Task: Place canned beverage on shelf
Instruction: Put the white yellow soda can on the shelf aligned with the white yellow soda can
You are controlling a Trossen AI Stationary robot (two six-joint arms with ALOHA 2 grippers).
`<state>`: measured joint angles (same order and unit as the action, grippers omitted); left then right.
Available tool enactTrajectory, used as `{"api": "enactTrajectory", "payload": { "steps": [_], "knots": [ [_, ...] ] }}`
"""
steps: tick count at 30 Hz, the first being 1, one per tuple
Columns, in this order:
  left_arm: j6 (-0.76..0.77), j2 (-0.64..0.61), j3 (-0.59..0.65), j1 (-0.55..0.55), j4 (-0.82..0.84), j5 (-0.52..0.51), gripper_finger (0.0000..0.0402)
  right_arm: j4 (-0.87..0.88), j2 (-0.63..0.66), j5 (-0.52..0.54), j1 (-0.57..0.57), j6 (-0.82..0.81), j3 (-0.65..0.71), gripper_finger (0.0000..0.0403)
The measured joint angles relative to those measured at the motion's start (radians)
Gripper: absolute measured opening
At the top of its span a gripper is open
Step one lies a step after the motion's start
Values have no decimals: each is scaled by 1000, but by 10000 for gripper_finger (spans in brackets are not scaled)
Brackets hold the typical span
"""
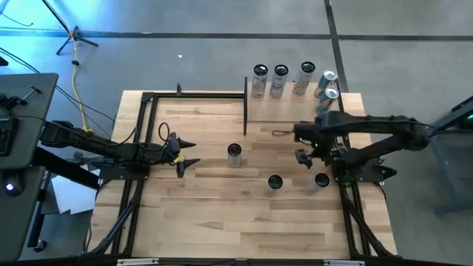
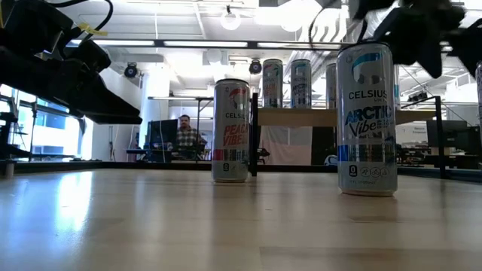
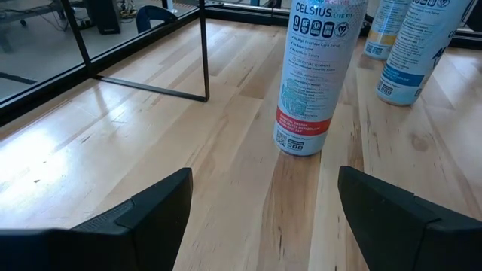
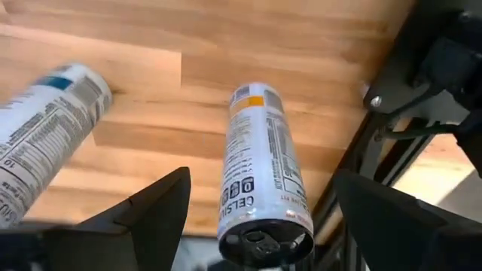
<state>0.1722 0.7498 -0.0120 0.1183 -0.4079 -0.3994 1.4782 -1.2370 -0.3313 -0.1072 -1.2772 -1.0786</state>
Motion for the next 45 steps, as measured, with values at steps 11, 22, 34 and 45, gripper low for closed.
{"api": "enactTrajectory", "payload": {
  "steps": [11,22,34,45],
  "knots": [
    [0,0,0,0,0,0,305,-59,34,122,345,-410,1,315],
    [0,0,0,0,0,0,305,-85,-1,157,519,-635,1,315],
    [0,0,0,0,0,0,305,-76,-76,196,560,-628,2,314],
    [0,0,0,0,0,0,305,-74,-104,223,560,-580,1,242]
  ]
}}
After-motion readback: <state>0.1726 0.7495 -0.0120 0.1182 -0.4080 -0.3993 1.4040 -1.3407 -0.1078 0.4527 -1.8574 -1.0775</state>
